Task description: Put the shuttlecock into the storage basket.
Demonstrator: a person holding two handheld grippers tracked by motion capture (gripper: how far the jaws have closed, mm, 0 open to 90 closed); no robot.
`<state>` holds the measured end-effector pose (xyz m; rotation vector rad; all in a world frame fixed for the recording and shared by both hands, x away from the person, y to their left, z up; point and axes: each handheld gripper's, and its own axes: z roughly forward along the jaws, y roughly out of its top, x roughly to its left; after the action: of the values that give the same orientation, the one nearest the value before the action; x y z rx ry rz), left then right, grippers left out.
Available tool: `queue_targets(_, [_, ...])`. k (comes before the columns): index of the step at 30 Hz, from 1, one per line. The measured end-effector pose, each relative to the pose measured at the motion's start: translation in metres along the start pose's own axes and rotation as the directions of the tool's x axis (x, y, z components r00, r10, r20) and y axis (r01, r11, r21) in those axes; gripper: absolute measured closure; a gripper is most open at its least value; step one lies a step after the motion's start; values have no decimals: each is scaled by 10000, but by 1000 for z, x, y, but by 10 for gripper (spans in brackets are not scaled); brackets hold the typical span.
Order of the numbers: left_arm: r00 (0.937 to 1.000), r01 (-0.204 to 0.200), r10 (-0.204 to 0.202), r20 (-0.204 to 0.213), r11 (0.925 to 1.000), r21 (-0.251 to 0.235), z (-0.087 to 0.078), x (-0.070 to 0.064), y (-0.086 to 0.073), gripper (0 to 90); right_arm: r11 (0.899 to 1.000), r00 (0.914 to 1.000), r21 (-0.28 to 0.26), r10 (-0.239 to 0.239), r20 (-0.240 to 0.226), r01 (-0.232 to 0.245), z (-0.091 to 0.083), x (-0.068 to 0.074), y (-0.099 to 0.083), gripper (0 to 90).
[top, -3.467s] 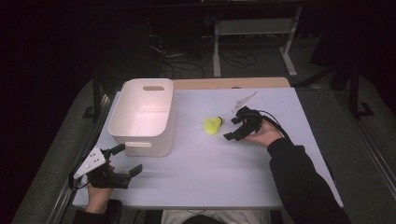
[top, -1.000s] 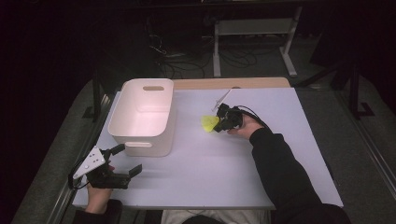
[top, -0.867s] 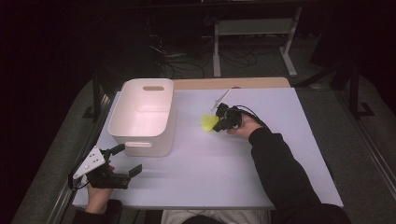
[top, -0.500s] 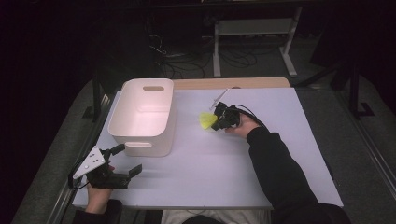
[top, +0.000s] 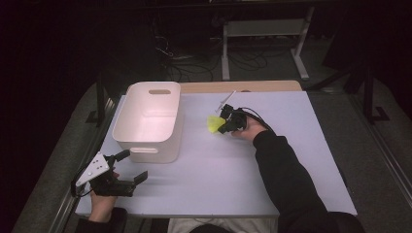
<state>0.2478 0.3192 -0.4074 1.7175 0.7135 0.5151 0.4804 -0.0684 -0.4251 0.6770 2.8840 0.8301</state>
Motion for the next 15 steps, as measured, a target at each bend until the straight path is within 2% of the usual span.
queue_targets(10, [10000, 8, -8, 12, 10000, -23, 0, 0, 0, 0, 9999, 9999, -91, 77, 95, -76, 7, -3, 9, 889])
queue_targets(15, [10000, 9, -9, 12, 10000, -22, 0, 0, 0, 0, 9994, 9995, -239, 266, 169, -262, 9, -8, 11, 889])
